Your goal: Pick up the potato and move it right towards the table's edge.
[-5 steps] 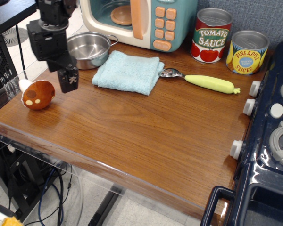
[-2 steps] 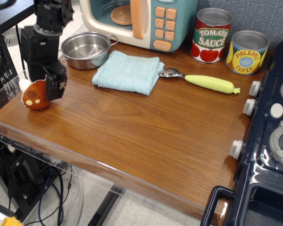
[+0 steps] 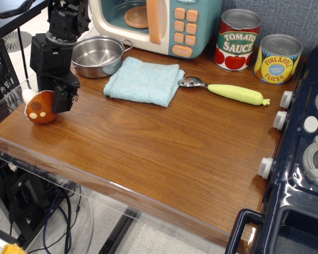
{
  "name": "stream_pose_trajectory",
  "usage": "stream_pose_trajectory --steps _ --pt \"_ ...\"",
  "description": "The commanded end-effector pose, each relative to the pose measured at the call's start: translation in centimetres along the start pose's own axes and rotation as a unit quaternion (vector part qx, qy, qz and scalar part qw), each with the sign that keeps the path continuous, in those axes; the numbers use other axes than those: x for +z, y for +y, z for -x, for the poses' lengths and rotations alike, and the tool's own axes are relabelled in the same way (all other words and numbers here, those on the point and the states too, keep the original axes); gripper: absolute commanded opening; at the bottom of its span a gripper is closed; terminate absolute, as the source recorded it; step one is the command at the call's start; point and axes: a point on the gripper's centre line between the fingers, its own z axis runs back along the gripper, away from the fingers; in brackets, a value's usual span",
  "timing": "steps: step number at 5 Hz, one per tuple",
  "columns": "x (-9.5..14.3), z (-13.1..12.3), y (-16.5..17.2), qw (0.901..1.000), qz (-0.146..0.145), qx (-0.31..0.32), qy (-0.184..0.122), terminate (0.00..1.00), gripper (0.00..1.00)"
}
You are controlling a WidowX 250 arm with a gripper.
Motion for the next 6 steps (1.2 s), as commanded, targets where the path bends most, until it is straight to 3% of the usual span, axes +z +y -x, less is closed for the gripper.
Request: stream_pose_trajectory --steps 1,2,4,5,6 --pt "3.2 -0.5 0.6 0.9982 0.033 -0.007 0.050 0.00 0.00" --pt "4.2 -0.4 1.0 0.9940 0.069 -0.038 0.076 0.00 0.00" --pt "7.4 0.7 2.4 0.9830 0.089 -0.091 0.133 0.00 0.00" --pt "10.3 2.3 6.2 0.9628 0.082 -0.163 0.200 0.00 0.00" --pt "12.6 2.8 9.9 0.9451 0.056 -0.213 0.241 0.00 0.00"
